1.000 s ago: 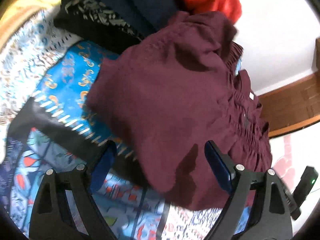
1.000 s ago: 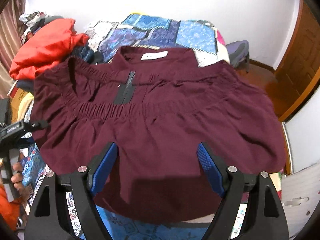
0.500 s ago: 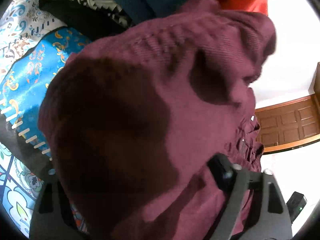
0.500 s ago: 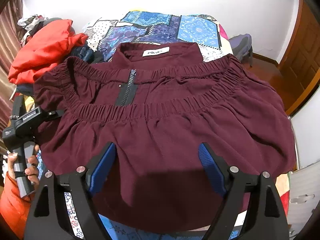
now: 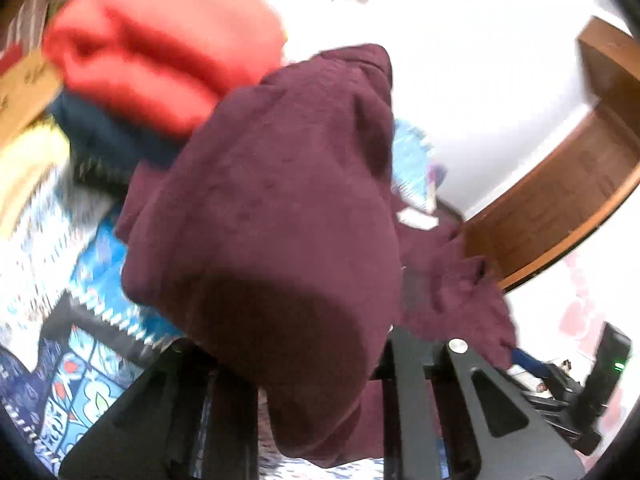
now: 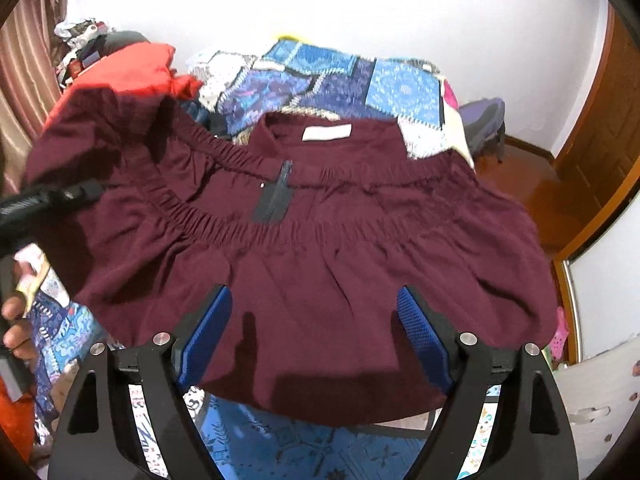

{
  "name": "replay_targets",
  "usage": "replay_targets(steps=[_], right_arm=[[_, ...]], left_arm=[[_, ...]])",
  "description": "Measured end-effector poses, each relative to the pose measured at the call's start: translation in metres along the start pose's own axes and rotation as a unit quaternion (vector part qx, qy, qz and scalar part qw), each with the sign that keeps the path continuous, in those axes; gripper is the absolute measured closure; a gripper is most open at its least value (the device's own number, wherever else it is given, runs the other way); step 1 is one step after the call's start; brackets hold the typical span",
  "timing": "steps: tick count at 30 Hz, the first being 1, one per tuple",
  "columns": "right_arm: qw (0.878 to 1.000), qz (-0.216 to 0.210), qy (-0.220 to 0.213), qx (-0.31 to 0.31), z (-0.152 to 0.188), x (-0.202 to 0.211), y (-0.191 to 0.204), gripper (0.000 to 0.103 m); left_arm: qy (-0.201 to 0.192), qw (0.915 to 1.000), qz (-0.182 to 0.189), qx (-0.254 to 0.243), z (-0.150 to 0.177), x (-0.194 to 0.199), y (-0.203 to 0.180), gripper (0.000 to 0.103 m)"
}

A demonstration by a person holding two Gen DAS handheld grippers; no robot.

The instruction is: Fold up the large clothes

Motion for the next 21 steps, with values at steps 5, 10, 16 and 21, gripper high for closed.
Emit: replay_targets(steps=[5,10,16,21], right_arm=[[1.000,0.000,-0.027,0.011,-0.015,0.018,0.007,0.021],[0.998,-0.041,-0.034,0.028,-0.029,0.014,0.031,0.021],[0.991,-0.124,0.013,0.047,-0.036,-0.039,0.081,0.021],[0.980,-0.178,0.082,0.038,-0.034,-0.095,0.104,0.021]], left_arm=[[-0.061,0.9966,0.041,-0.036,-0.012,0.053,-0.042,0.087],[-0.113,0.9915,0.038,-0.053,-0.030,0.090,-0.055,0.087],[-0.129,0.9893,-0.010,-0.067,-0.039,0.093,-0.056,0.087],[-0.106,0.9890,-0.056,-0.087,-0.026,0.071,-0.046,0.087]])
Point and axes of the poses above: each gripper's, at about its wrist camera, not at the fingertips, and x roughly against the way its jaws point, y to its left, z to its underside, the point moved 1 cm from there along -x, roughly the way its jaws point, and after that the axes turned 7 degrees about x, right-handed, at the moved point
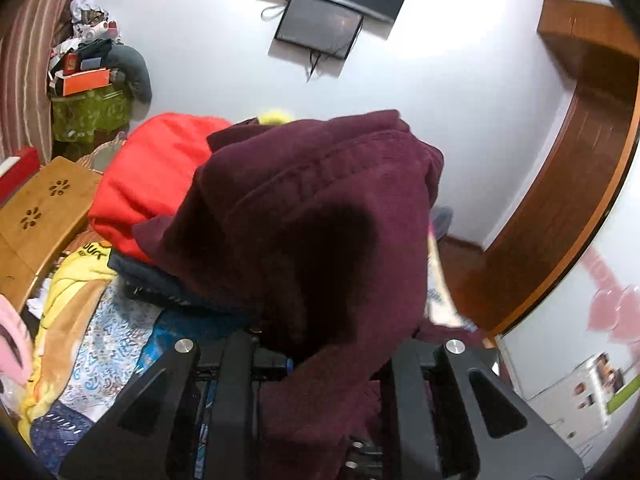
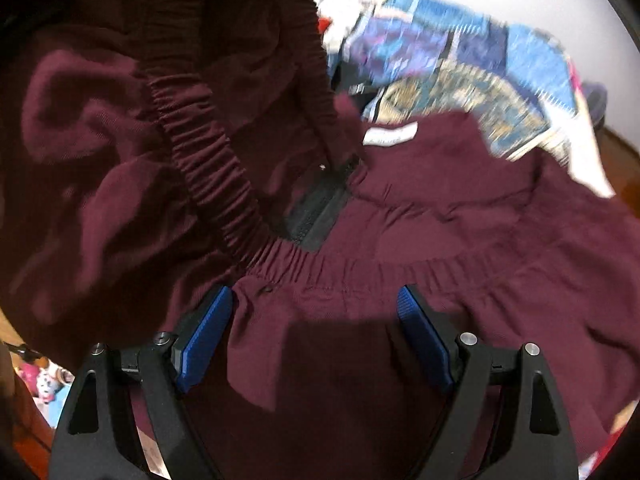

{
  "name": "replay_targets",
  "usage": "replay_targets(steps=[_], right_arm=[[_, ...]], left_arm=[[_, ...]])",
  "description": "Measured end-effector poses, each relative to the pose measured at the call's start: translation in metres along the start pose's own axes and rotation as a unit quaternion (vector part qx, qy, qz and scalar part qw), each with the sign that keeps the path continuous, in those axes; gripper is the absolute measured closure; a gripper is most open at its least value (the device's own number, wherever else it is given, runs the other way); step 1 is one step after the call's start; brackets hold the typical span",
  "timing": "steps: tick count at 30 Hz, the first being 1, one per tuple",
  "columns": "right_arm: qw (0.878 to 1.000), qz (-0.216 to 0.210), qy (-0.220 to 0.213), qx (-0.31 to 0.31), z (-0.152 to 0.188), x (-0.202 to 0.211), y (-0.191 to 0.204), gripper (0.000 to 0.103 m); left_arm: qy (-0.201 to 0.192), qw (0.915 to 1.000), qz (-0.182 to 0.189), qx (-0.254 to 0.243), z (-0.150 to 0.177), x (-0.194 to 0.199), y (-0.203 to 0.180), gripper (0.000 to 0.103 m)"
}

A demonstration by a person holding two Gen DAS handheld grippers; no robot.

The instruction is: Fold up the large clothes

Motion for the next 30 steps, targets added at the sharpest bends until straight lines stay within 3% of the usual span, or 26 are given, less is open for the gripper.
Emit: replay_targets(steps=[3,6,11,15,19,23,27,30], right_arm=[[0.999,-0.025,0.008,-0.018,0.003,-0.003,-0.013,0.021],[0.998,-0.036,-0.018,-0.046,0.009,0.019,-0.036,0.021],[0.992,0.017,-0.081,-0.095,0.031,0.075,-0.085,0.021],[0.977,0.070,-0.128,-0.155,0.066,0.126,-0.134,0.021],[0.964,0.114,-0.145,-0.194,0.095,0.156,-0.162,0.021],[0.956,0.142,-0.144,-0.214,0.123,0.172,-0.179,0.021],[0.953,0.149,-0.138,-0.224,0.141,0.176,-0.183,0.021],[0.952,0.145,-0.138,-0.230,0.147,0.178,-0.184,0.021]], left_arm=[[0.007,0.9999,-0.010,-0.011,0.006,-0.010,-0.003,0.087],[0.008,0.9996,-0.004,-0.028,0.005,-0.015,-0.023,0.087],[0.018,0.9971,0.019,-0.071,0.011,-0.037,-0.080,0.087],[0.041,0.9923,0.034,-0.112,0.038,-0.063,-0.128,0.087],[0.106,0.9794,0.058,-0.162,0.095,-0.090,-0.173,0.087],[0.172,0.9552,0.067,-0.231,0.158,-0.103,-0.198,0.087],[0.159,0.9401,0.047,-0.298,0.192,-0.097,-0.199,0.082],[0.171,0.9386,0.053,-0.295,0.190,-0.091,-0.197,0.068]])
Point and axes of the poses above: each gripper's, at about its wrist camera, not at the fingertips, and x roughly against the way its jaws point, y to its left, z to its underside, the point moved 1 cm from there along -x, roughly the way its jaws point, and after that the axes turned 7 degrees about x, right-handed, at the moved point
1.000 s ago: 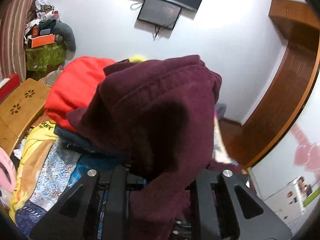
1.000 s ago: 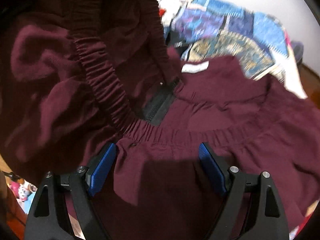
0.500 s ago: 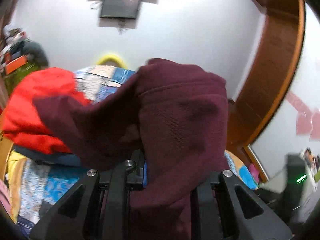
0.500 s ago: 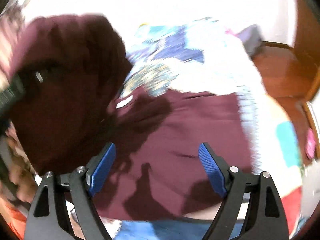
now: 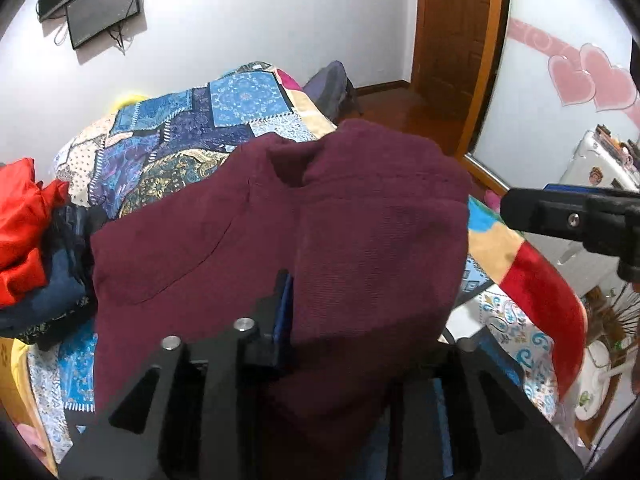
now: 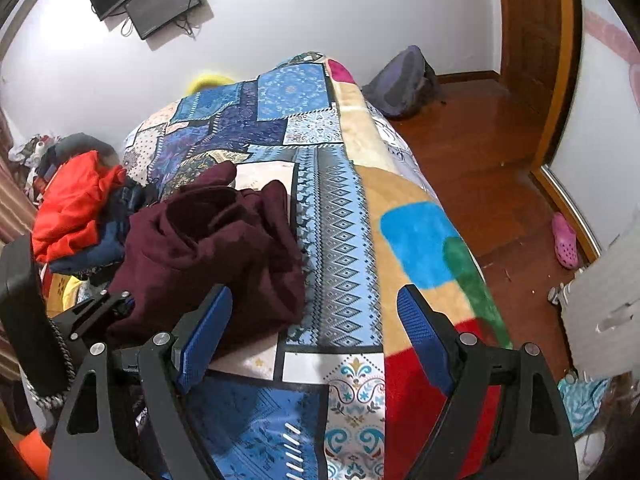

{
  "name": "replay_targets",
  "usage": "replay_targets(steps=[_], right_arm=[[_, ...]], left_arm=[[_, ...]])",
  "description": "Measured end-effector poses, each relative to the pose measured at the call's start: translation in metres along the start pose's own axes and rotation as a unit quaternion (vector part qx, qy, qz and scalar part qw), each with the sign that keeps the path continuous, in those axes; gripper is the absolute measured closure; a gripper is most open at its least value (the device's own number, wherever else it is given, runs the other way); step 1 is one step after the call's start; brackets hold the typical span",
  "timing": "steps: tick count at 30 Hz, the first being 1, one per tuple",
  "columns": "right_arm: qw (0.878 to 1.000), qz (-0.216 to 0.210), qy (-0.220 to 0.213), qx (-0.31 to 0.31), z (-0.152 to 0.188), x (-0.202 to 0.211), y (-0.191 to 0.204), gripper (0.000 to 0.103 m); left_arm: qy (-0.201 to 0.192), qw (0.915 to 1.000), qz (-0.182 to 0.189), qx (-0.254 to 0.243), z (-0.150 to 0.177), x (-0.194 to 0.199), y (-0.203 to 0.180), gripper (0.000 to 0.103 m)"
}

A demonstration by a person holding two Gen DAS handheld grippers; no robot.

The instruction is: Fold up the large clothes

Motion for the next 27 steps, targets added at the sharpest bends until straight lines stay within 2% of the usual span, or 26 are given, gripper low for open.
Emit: replay_targets(steps=[3,4,6,9,13,15,17,18,19,20,23,27], right_arm=[[1.000,-0.005,-0.007,0.002,0.003,0.014,0.000,0.021],[1.000,-0.008,-0.012,0.003,0.002,0.020,-0.001,0.021],[1.000,-0.014,-0.020,0.009,0.001,0.025,0.004,0.021],[0.999,-0.028,-0.037,0.023,-0.007,0.033,0.017,0.021],[0.996,-0.045,-0.053,0.051,-0.020,0.035,0.042,0.021],[0.995,-0.050,-0.056,0.068,-0.025,0.033,0.056,0.021],[0.993,-0.057,-0.055,0.088,-0.029,0.026,0.069,0.021],[0.992,-0.060,-0.050,0.099,-0.032,0.020,0.077,0.021],[0.992,-0.061,-0.045,0.105,-0.033,0.016,0.080,0.021],[0.991,-0.061,-0.039,0.111,-0.033,0.010,0.085,0.021],[0.990,-0.053,-0.010,0.130,-0.033,-0.010,0.090,0.021],[0.991,-0.028,0.024,0.130,-0.026,-0.028,0.075,0.021]], left_arm=[[0.026,0.9982,0.047,0.028,-0.009,0.005,0.004,0.042],[0.031,0.9966,0.065,0.040,-0.011,0.011,0.008,0.038],[0.030,0.9958,0.075,0.043,-0.009,0.021,0.012,0.038],[0.022,0.9967,0.069,0.037,-0.003,0.038,0.017,0.037],[0.015,0.9947,0.082,0.061,0.001,0.065,0.039,0.036],[-0.007,0.9951,0.066,0.072,-0.001,0.081,0.057,0.034],[-0.045,0.9946,0.030,0.089,-0.003,0.100,0.076,0.025],[-0.062,0.9932,0.011,0.098,-0.004,0.106,0.086,0.014],[-0.074,0.9913,-0.006,0.108,-0.005,0.110,0.097,0.008],[-0.082,0.9888,-0.025,0.122,-0.006,0.113,0.111,0.008],[-0.068,0.9852,-0.040,0.152,-0.005,0.108,0.137,0.008],[-0.014,0.9828,-0.024,0.183,0.010,0.082,0.158,0.008]])
Point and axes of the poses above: each gripper's, at about its wrist camera, not at the fingertips, and x roughly against the way its jaws point, y to its left, z to its underside, the point moved 1 cm from there along -x, roughly the way its jaws point, and after that the axes turned 7 degrees about x, right-handed, at the moved point
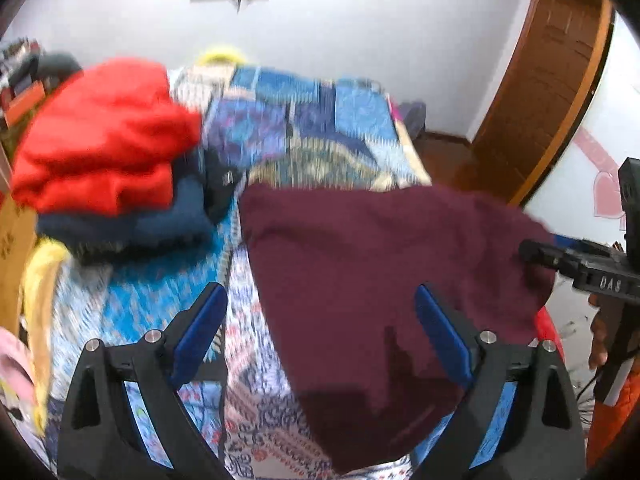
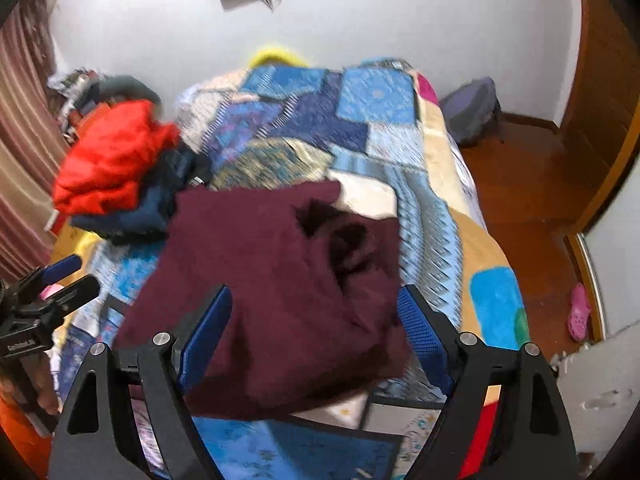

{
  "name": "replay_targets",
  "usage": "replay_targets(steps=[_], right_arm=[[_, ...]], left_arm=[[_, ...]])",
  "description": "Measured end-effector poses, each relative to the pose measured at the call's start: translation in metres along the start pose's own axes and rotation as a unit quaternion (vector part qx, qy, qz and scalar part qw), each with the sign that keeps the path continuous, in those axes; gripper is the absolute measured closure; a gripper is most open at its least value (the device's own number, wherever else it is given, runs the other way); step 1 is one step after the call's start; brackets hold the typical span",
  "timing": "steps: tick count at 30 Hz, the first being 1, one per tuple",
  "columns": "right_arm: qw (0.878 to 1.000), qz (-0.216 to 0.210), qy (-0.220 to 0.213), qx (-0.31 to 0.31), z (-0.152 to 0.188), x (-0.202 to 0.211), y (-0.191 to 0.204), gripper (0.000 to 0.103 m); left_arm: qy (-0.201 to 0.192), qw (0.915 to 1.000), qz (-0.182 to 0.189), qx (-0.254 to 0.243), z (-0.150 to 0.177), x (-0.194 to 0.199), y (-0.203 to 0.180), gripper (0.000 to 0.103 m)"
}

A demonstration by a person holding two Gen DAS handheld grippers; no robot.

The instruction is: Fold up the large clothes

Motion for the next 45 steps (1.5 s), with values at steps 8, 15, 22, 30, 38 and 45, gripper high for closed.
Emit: replay_targets(steps=[8,15,22,30,38,45], right_arm=[[0.994,-0.066,0.043,-0.077,0.032,-0.019,-0.044,0.016],[0.991,-0.079,0.062,-0.091,0.033,-0.022,-0.045,0.013],[0.994,-0.077,0.040,-0.071,0.000,-0.015,-0.037,0.011],[0.983,-0.113,0.087,-0.115,-0.009,-0.058,-0.059,0.011],[0.959,-0.199,0.130,-0.156,0.003,-0.091,-0.080,0.000],[0.936,-0.261,0.167,-0.169,-0.006,-0.118,-0.076,0.000]], left_arm=[[0.056,0.9982,-0.016,-0.017,0.041,-0.042,0.004,0.006],[0.075,0.9971,0.003,-0.010,0.041,-0.046,0.013,0.003],[0.051,0.9985,-0.006,0.020,0.007,-0.041,0.024,0.003],[0.118,0.9904,0.048,0.054,-0.016,-0.073,0.045,0.003],[0.204,0.9620,0.135,0.121,-0.003,-0.126,0.052,0.003],[0.231,0.9386,0.183,0.180,-0.003,-0.157,0.056,0.003]])
Point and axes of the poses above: each gripper's, at about its wrist camera, not at the fingertips, and x roughly against the way its jaws point, y to its left, z to its underside, the point moved 1 cm from there along -x, roughly the way its jaws point, and after that the axes turned 7 degrees about x, right-handed, at the moved point
